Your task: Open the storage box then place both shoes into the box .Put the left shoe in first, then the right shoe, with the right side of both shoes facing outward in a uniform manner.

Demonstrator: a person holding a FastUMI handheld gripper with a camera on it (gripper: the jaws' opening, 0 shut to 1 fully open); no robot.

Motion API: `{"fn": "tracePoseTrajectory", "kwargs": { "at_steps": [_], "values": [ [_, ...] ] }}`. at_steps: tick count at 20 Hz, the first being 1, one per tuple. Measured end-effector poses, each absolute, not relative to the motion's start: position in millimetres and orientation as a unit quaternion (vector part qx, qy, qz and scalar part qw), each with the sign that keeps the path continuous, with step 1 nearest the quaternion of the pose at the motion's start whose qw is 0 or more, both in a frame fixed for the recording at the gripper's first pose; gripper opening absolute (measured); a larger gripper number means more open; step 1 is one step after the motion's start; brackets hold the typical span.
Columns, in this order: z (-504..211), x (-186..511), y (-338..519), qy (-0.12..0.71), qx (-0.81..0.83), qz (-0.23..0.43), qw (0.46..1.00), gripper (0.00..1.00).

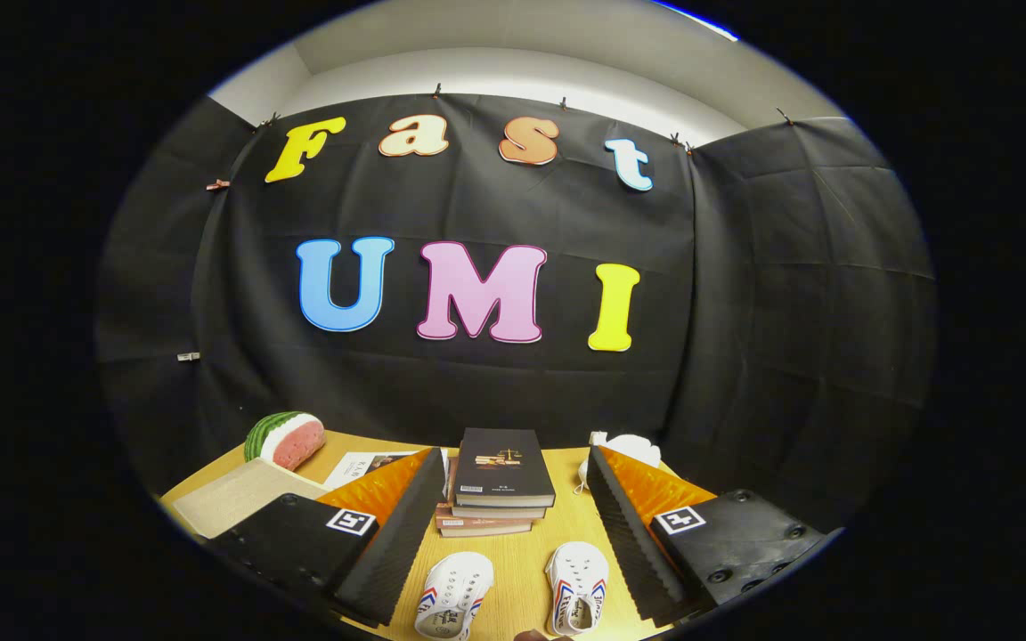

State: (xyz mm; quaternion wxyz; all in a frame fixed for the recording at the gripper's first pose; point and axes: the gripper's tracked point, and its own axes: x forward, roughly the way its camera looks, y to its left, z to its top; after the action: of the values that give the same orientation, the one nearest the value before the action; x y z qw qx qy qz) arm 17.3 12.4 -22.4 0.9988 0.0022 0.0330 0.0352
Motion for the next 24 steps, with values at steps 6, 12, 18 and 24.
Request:
{"fn": "tracePoseTrajectory", "kwargs": {
  "at_steps": [6, 12, 18, 24],
  "values": [
    [-33, 24, 14, 0.05, 0.009, 0.039, 0.998, 0.97],
    [-43, 24, 30, 0.081, 0.032, 0.069, 0.994, 0.97],
    [-57, 18, 60, 0.132, 0.073, 0.127, 0.98, 0.98],
    [-81, 5, 99, 0.2, 0.118, 0.196, 0.953, 0.99]
  ]
}}
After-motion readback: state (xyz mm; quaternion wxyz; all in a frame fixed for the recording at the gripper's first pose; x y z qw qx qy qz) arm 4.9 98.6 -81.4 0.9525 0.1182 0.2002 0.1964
